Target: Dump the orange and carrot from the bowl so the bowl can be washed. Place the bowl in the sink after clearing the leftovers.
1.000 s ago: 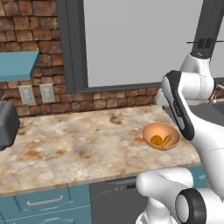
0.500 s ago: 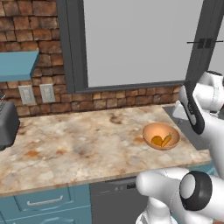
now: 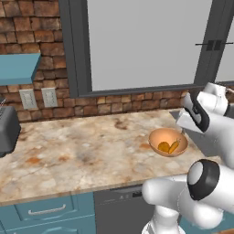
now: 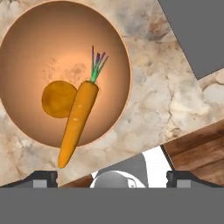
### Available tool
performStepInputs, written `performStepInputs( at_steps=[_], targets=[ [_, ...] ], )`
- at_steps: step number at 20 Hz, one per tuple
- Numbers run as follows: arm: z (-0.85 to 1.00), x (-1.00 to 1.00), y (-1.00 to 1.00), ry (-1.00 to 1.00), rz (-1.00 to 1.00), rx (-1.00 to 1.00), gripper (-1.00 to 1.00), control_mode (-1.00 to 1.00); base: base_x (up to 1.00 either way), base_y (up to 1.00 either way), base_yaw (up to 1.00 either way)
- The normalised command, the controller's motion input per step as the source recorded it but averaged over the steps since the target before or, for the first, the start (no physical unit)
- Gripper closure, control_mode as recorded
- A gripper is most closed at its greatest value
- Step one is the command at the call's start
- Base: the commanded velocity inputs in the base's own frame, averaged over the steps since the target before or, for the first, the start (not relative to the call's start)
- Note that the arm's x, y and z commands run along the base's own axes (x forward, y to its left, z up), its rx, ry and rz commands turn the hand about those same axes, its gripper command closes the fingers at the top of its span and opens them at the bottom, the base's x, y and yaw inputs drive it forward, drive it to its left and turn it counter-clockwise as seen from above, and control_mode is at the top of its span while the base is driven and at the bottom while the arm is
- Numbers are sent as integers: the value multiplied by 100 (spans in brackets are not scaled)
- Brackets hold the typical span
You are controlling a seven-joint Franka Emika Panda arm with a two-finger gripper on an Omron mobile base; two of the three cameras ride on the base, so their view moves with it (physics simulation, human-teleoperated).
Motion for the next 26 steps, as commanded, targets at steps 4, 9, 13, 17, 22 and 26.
performStepInputs(
  at_steps=[4,9,13,17,22,26],
  targets=[
    [-80,10,-6,0,-5,8,-100,-100,0,0,0],
    [-61,11,-15,0,-4,7,-100,-100,0,0,0],
    [-43,21,-6,0,-5,4,-100,-100,0,0,0],
    [-30,32,0,0,-9,3,-100,-100,0,0,0],
    [-30,37,0,0,-8,2,-100,-100,0,0,0],
    [-23,34,0,0,-6,3,100,-100,0,0,0]
  ],
)
